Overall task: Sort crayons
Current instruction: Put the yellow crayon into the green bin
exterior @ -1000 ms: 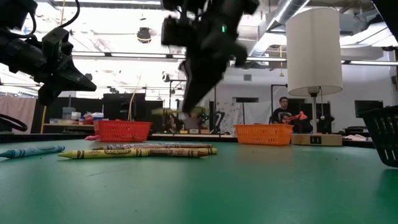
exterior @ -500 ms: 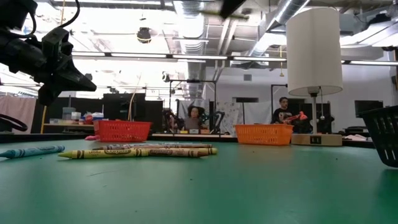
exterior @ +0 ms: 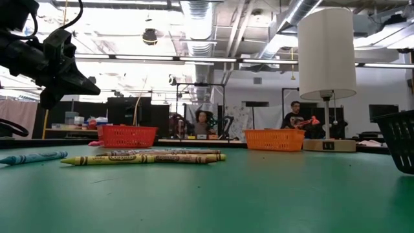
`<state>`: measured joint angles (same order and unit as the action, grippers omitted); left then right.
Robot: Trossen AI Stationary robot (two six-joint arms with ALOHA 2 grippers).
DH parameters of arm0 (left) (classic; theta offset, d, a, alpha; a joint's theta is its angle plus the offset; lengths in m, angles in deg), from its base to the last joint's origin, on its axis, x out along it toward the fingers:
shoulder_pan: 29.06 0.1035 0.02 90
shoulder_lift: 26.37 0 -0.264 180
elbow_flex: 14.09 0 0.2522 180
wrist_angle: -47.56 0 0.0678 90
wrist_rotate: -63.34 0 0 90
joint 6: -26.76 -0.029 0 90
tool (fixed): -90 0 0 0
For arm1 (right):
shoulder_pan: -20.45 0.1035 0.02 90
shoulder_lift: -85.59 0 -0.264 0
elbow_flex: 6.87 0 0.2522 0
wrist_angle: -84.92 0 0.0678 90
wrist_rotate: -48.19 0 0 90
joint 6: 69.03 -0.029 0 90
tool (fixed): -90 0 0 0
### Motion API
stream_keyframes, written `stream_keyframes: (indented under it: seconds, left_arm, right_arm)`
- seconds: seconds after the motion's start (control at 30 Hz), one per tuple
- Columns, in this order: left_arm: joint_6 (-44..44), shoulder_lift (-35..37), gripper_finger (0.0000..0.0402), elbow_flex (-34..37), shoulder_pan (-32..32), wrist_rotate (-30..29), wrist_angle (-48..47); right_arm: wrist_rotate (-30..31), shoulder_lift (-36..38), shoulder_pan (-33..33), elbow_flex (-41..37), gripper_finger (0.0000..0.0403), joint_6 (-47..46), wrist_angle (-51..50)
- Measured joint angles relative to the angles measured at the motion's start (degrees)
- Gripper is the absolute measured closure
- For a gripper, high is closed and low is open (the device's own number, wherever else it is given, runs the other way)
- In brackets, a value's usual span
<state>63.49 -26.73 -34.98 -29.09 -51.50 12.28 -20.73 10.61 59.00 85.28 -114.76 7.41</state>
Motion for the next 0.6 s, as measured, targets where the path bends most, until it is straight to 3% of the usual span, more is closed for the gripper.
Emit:
stream_keyframes:
  seconds: [0.27,0.6]
  left_arm:
    - [0.26,0.00,0.0401,0.00,0.01,-0.92,-0.02]
    - [0.33,0.00,0.0401,0.00,0.01,-2.85,0.02]
  right_arm:
    - [0.27,-7.83,14.53,-1.86,0.0403,-22.17,1.82]
    - [-2.04,-19.87,22.73,-1.87,0.0403,-34.41,11.81]
